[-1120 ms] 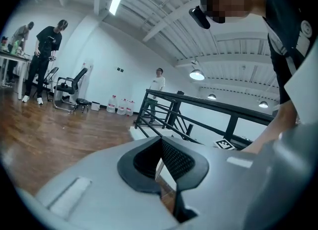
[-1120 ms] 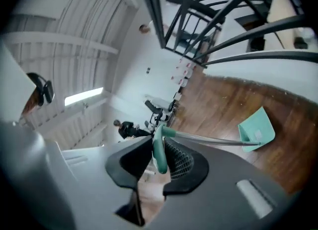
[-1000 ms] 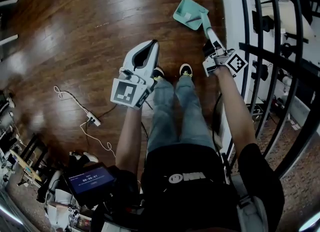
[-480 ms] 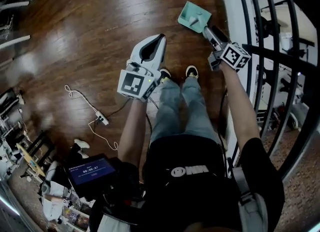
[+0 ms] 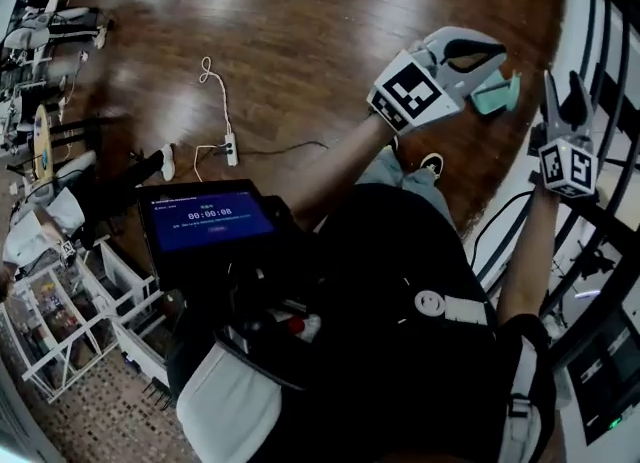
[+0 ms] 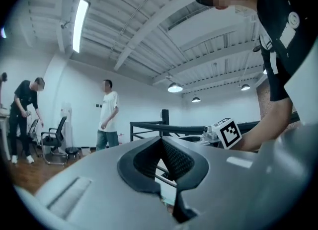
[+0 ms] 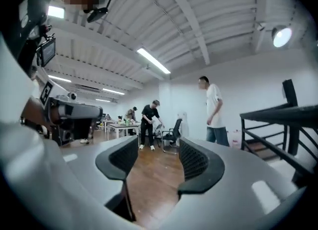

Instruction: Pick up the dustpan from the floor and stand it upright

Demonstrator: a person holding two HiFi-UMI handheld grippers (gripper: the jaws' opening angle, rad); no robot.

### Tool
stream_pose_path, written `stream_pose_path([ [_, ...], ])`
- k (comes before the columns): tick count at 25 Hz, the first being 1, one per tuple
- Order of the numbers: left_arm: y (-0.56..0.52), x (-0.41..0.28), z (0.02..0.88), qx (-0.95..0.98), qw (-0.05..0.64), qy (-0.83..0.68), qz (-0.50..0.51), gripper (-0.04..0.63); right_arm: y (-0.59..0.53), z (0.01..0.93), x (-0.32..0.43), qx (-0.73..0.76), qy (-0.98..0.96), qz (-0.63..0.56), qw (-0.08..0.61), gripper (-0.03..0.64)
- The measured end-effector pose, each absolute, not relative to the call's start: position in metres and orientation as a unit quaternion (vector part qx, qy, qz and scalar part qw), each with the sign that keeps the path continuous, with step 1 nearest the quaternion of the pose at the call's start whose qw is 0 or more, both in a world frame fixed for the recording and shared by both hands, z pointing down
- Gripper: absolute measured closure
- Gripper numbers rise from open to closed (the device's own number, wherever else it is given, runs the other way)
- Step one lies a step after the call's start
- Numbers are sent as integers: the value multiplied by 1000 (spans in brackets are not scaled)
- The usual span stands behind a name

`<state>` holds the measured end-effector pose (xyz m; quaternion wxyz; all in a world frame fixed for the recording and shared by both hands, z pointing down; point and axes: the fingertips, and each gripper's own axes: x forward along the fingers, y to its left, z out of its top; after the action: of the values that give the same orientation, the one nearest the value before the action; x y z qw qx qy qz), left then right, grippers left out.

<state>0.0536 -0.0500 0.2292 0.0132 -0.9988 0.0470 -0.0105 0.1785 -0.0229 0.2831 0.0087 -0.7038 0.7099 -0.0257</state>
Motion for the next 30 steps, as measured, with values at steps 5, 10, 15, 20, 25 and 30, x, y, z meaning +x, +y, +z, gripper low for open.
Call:
stream_pose_path([
  [5, -51, 20, 186, -995, 2, 87, 39, 581, -23, 265, 95, -626, 777, 31, -55, 615],
  [10, -57, -7, 189, -993, -17, 111, 39, 581, -21, 263, 56, -604, 796, 12, -46, 615],
  [15, -53, -12, 195, -993, -19, 109, 31, 581, -21, 256, 51, -607, 793, 22, -46, 615],
  [20, -45, -18, 197, -996, -21, 80, 35, 581, -19, 254, 38, -614, 787, 50, -42, 615],
  [25, -50, -23, 189, -994, -27, 98, 30, 581, -25, 244, 33, -619, 783, 30, -56, 615],
  [30, -42, 5, 162, -996, -25, 80, 35, 581, -20, 216, 54, -621, 781, 40, -46, 615],
])
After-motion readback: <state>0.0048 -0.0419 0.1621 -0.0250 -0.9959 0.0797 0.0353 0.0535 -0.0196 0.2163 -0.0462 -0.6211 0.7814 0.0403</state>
